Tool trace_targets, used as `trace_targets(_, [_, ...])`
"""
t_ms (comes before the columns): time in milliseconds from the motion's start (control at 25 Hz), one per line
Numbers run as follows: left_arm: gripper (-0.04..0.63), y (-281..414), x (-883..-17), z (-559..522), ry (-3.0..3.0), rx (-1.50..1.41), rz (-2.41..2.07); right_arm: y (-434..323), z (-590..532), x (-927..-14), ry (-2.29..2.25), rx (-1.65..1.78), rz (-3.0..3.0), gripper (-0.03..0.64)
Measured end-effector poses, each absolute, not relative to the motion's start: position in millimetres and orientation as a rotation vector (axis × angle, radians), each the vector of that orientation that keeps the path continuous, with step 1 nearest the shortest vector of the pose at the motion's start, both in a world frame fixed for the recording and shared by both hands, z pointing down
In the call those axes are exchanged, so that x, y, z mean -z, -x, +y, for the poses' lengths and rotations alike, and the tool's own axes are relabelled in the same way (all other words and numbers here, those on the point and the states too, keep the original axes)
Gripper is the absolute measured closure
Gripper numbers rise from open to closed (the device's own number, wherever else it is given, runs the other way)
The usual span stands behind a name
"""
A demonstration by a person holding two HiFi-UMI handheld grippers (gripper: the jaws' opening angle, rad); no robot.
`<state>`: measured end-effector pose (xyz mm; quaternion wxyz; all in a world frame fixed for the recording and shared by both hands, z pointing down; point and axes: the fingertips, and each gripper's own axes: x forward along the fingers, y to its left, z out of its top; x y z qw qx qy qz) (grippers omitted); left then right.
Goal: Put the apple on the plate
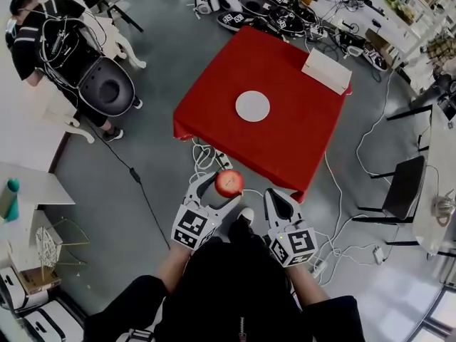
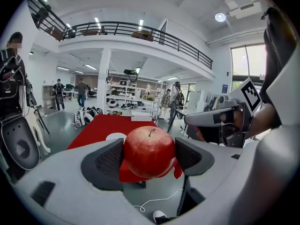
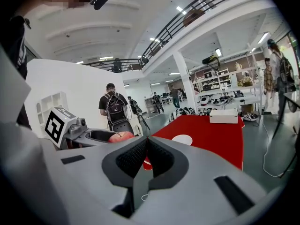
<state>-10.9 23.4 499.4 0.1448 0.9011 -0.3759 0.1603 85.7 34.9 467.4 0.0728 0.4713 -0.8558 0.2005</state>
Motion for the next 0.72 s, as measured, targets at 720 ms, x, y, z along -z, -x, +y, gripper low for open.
trace_targets(720, [0.255, -41, -499, -29, -2.616, -0.503, -1.075, -134, -17, -473, -1.429, -0.627, -2.589, 0.606])
